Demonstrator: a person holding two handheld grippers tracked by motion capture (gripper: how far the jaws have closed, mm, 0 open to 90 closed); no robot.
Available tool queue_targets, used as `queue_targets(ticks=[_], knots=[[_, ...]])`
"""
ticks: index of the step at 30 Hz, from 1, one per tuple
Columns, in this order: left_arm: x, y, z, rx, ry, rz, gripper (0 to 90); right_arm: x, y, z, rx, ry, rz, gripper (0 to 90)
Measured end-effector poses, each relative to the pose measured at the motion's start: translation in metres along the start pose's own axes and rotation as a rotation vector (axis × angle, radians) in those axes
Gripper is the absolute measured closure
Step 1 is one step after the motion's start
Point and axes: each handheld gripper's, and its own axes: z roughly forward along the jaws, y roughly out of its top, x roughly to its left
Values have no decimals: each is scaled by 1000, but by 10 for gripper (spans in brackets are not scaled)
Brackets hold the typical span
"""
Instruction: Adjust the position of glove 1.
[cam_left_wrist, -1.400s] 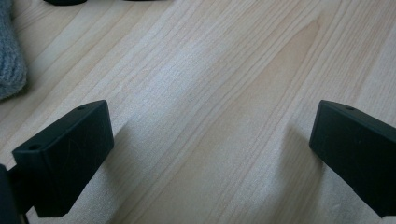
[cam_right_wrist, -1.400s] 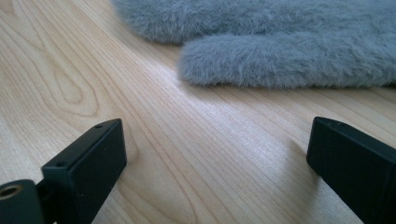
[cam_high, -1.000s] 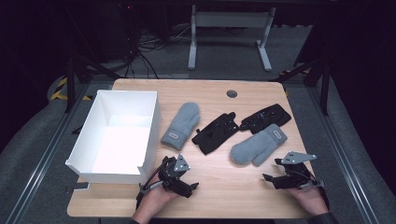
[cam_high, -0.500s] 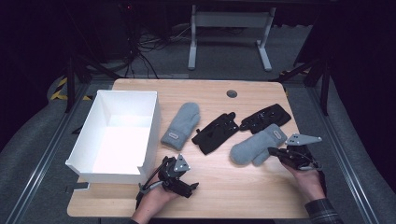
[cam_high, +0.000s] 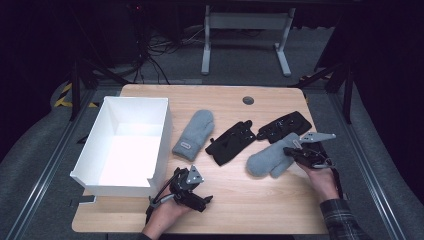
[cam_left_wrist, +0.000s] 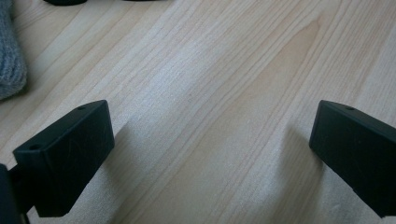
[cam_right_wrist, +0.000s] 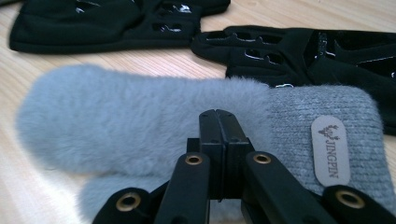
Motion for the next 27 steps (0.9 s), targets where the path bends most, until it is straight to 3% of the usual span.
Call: queue_targets(ticks=[5, 14, 21, 27], knots=[[0, 0, 0, -1, -1, -1, 4, -4, -3, 17, 62, 2, -18, 900], [0, -1, 0, -2, -4, 2, 4, 1, -6, 17, 62, 46, -27, 900], [0, -1, 0, -2, -4, 3, 5, 13, -7, 17, 64, 101, -64, 900], [0, -1, 0, -2, -4, 2, 4, 34, -5, 20, 68, 151, -113, 900]])
